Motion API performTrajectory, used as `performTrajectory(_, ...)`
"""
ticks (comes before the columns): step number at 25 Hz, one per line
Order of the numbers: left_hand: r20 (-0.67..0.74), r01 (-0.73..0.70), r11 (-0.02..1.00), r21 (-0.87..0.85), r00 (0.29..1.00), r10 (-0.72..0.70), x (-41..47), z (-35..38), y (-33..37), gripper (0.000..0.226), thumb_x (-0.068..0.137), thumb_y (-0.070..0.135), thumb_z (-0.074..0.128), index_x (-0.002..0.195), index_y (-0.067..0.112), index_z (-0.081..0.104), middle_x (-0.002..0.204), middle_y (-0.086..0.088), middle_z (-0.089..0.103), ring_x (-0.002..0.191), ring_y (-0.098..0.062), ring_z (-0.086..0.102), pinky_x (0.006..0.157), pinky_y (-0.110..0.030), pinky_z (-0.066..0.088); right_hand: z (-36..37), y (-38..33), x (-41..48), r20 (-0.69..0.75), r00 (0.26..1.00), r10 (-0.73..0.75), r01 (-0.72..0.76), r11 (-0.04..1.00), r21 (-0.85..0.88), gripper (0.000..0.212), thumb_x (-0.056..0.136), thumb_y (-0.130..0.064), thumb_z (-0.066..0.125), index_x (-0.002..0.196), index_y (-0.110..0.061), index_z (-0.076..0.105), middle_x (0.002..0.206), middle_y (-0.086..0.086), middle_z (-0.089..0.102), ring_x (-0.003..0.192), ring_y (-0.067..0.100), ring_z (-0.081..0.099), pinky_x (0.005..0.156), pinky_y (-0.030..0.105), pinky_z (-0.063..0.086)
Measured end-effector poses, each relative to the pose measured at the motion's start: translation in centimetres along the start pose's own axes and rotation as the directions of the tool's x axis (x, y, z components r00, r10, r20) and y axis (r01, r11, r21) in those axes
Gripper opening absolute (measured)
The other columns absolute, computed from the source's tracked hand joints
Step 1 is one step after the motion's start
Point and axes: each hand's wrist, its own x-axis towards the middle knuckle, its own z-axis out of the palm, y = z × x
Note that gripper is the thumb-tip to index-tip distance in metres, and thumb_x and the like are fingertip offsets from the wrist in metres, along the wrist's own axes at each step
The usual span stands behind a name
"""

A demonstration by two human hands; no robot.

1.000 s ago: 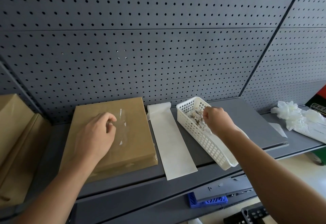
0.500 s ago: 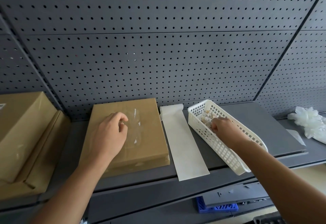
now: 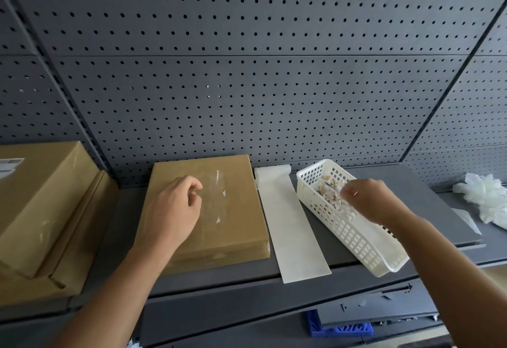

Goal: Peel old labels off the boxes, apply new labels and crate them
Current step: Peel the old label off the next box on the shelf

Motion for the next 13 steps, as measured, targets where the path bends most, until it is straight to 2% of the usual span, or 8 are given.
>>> performTrajectory(3,0.016,-0.002,1.0,-0.003,1.0,0.002,0.1,0.0,-0.7,0.02,0.094,0.013,0.058,0.107,0.025,0.065,0.109,0.016,0.066,0.084,-0.005,0.059,0.059,-0.02,0.04,-1.8,-1.2,0.1,-0.21,0.977,-0.035,0.036,0.999,0.001,0.02,0.091,-0.014,0.055,0.076,-0.014,0.068,0.072,0.001,0.07,0.062,0.018,0.064,0.063,0.035,0.057)
performTrajectory(5,0.021,0.01,1.0,-0.01,1.0,-0.01,0.1,-0.1,-1.3,0.021,0.094,0.014,0.058,0.109,0.027,0.064,0.11,0.017,0.066,0.089,-0.006,0.062,0.066,-0.028,0.049,-2.6,-3.1,0.1,-0.294,0.954,-0.054,0.07,0.997,0.042,0.016,0.089,-0.013,0.059,0.077,-0.016,0.068,0.073,-0.002,0.068,0.064,0.016,0.063,0.062,0.031,0.055)
performTrajectory(8,0.046,-0.002,1.0,-0.02,0.999,0.003,0.2,-0.3,-2.2,0.022,0.095,0.017,0.059,0.114,0.028,0.064,0.113,0.017,0.065,0.089,-0.005,0.062,0.07,-0.029,0.053,-2.5,-7.9,0.4,-0.24,0.967,-0.082,0.131,0.972,0.195,0.012,0.09,-0.017,0.061,0.083,-0.022,0.069,0.076,-0.012,0.068,0.068,0.007,0.064,0.064,0.022,0.053)
performTrajectory(10,0.066,-0.015,0.999,-0.03,0.998,0.017,0.3,-0.4,-2.9,0.024,0.097,0.019,0.058,0.118,0.028,0.064,0.114,0.017,0.064,0.089,-0.002,0.06,0.071,-0.024,0.048,-1.0,-11.9,1.2,-0.174,0.966,-0.19,0.229,0.943,0.242,0.011,0.091,-0.018,0.061,0.085,-0.024,0.069,0.077,-0.016,0.067,0.073,0.004,0.064,0.066,0.013,0.048)
performTrajectory(13,0.08,-0.035,0.999,-0.04,0.996,0.038,0.4,-0.4,-3.8,0.026,0.098,0.02,0.055,0.122,0.027,0.065,0.118,0.016,0.063,0.093,0.002,0.055,0.075,-0.017,0.041,1.9,-17.7,2.7,-0.107,0.942,-0.318,0.335,0.881,0.334,0.011,0.093,-0.017,0.06,0.091,-0.021,0.069,0.082,-0.012,0.067,0.076,0.003,0.061,0.062,0.004,0.041)
